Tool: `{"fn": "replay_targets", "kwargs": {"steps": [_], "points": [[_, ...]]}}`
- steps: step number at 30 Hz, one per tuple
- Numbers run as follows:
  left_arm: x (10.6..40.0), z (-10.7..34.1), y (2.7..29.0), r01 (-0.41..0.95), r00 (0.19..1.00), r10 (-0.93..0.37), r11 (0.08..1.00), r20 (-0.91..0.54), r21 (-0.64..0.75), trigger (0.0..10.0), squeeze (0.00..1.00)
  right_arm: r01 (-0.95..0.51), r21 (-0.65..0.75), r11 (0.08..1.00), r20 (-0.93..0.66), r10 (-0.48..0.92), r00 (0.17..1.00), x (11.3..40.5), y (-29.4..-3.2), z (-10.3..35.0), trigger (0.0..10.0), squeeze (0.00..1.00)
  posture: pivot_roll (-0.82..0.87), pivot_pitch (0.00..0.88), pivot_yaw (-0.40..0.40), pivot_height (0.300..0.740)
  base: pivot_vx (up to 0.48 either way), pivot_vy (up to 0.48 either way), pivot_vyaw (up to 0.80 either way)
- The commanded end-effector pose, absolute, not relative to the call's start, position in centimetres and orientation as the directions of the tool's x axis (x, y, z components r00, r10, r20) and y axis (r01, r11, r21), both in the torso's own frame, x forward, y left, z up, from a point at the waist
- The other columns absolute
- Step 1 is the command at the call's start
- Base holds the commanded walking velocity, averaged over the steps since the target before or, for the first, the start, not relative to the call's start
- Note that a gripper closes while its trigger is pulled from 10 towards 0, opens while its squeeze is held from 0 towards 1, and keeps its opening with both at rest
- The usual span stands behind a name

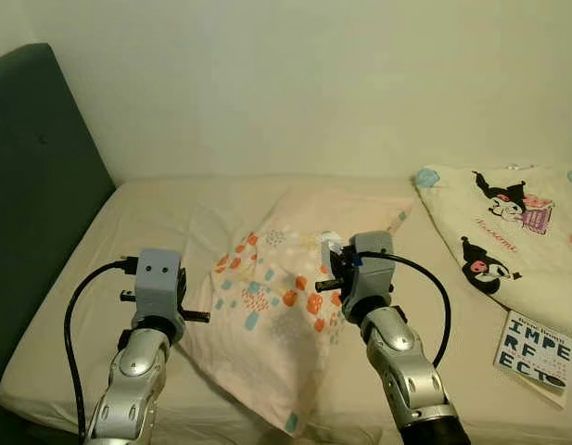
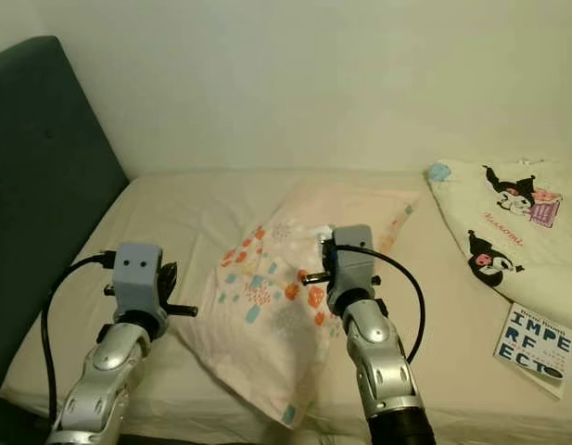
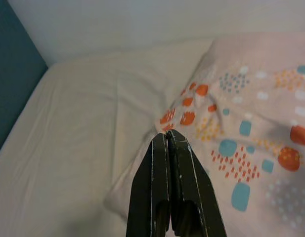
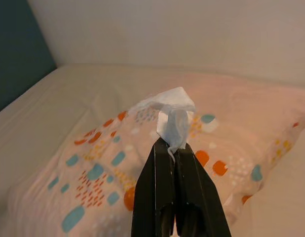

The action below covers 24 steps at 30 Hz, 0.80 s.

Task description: Clean up the room

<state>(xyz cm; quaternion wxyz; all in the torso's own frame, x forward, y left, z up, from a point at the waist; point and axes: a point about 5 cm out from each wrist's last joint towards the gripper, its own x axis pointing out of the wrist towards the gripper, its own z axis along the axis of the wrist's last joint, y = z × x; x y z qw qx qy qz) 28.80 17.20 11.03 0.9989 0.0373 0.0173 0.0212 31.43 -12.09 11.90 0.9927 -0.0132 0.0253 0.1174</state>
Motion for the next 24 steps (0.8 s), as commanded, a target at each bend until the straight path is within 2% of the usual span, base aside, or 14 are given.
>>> {"fn": "replay_targets", "kwargs": {"steps": [1, 10, 17, 24], "points": [[28.8, 10.3, 17.2, -0.033, 0.996, 0.04, 0.995, -0.076, 0.095, 10.0, 0.0, -0.254, -0.036, 0.967, -0.104, 0.249, 0.963, 31.1, -11.8, 10.8, 10.0, 0.0, -0.08, 0.081, 0.002, 0.708, 0.0, 0.0, 0.0], [28.6, 9.4, 17.1, -0.04, 0.991, 0.049, 0.997, -0.128, 0.067, 10.0, 0.0, -0.259, -0.054, 0.964, -0.144, 0.249, 0.958, 30.8, -11.9, 10.0, 10.0, 0.0, -0.09, 0.09, 0.014, 0.708, 0.0, 0.0, 0.0], [28.6, 9.4, 17.2, -0.053, 0.991, 0.062, 0.995, -0.116, 0.083, 10.0, 0.0, -0.281, -0.137, 0.95, -0.169, 0.257, 0.952, 30.7, -11.7, 9.5, 10.0, 0.0, -0.09, 0.091, 0.009, 0.708, 0.0, 0.0, 0.0], [28.4, 9.5, 17.0, -0.02, 0.993, 0.028, 0.997, -0.118, 0.069, 10.0, 0.0, -0.29, -0.115, 0.95, -0.176, 0.268, 0.947, 30.6, -11.4, 9.2, 10.0, 0.0, -0.09, 0.096, 0.013, 0.708, 0.0, 0.0, 0.0]]}}
